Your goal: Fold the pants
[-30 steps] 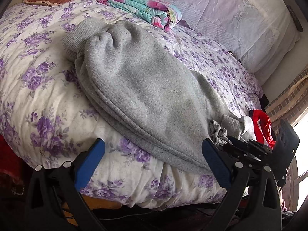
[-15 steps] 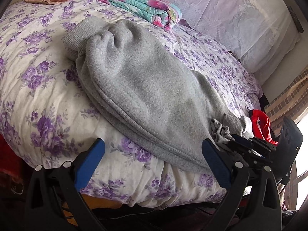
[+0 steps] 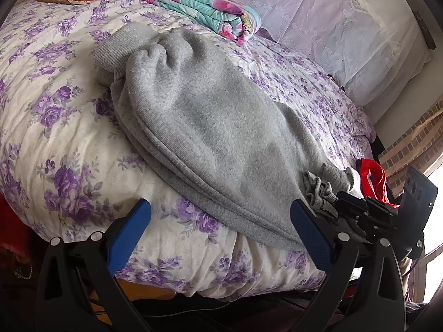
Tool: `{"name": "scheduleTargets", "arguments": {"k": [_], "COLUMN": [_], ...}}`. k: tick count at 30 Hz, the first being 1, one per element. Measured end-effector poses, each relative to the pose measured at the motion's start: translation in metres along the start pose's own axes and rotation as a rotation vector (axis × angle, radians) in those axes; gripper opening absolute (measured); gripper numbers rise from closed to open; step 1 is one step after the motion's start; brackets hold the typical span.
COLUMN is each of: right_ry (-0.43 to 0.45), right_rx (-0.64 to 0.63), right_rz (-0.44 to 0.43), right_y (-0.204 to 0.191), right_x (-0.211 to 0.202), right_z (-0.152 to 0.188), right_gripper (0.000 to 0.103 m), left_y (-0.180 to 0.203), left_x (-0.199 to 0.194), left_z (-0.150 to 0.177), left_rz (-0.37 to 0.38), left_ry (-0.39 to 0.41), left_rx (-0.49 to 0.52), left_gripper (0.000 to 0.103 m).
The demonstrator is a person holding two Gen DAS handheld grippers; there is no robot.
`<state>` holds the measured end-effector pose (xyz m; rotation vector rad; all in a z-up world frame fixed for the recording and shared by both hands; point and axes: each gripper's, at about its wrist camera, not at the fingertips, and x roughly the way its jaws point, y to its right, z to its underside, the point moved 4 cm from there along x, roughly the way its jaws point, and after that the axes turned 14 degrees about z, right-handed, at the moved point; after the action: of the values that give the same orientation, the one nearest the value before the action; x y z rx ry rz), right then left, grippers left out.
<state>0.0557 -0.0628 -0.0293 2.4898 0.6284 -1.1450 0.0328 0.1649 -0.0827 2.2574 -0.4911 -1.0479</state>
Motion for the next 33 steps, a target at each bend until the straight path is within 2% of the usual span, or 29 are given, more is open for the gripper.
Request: {"name": "scheduleTargets", "arguments": {"k": [2,4,6,8,10,13,18,23,27,30,33], "right_ry": [-0.006,0.002,-0.001,-0.017,-0.029,-0.012,0.042,-0.049,-0.048,-0.035,0.002], "right_rx": [-0.048,-0.091,-0.104,-0.093,-0.070,-0.064,0.005,0.128,0.143,0.172,0.165], "right_rz": [0.024,0.035,0.053,0.056,0.045,0.033,-0.007,-0.135,-0.141,-0.141,-0.122], "right_y": [-0.006,-0.013,-0.016,-0.014,-0.011,-0.010,0.004,0.019,0.012,0.013,0.015], "right_x": [0.004,0.004,0.007,0.012,0.014,0.010,-0.010,0.008,0.015,0.014,0.007], "right_z": [0.000,0.000,-0.001,-0.003,-0.005,-0.004,-0.009,0.001,0.005,0.004,0.002], "right_gripper": [0.025,0.035,0.035,0.030,0.016,0.010,0.010,0.013,0.016,0.009,0.008], "left_y": [0.000,0.000,0.000,0.000,0.000,-0.001,-0.002,-0.003,-0.002,-0.002,-0.003], "left_x": [0.000,0.000,0.000,0.000,0.000,0.000,0.002,0.002,0.002,0.001,0.000], "left_z": [0.000,0.000,0.000,0.000,0.000,0.001,0.001,0.001,0.001,0.001,0.002], "left_rz": [0.000,-0.002,-0.002,-0.003,-0.002,0.002,0.004,0.009,0.009,0.013,0.014], "left_ry": [-0.001,-0.003,-0.004,-0.004,-0.005,-0.006,-0.008,-0.005,-0.007,-0.009,-0.006], "left_rx": [0.001,0.003,0.003,0.002,0.005,0.004,0.005,0.003,0.004,0.001,-0.001], "left_gripper": [0.098,0.098,0.098,0.098,0.098,0.098,0.098,0.098,0.098,0.098,0.098]}}
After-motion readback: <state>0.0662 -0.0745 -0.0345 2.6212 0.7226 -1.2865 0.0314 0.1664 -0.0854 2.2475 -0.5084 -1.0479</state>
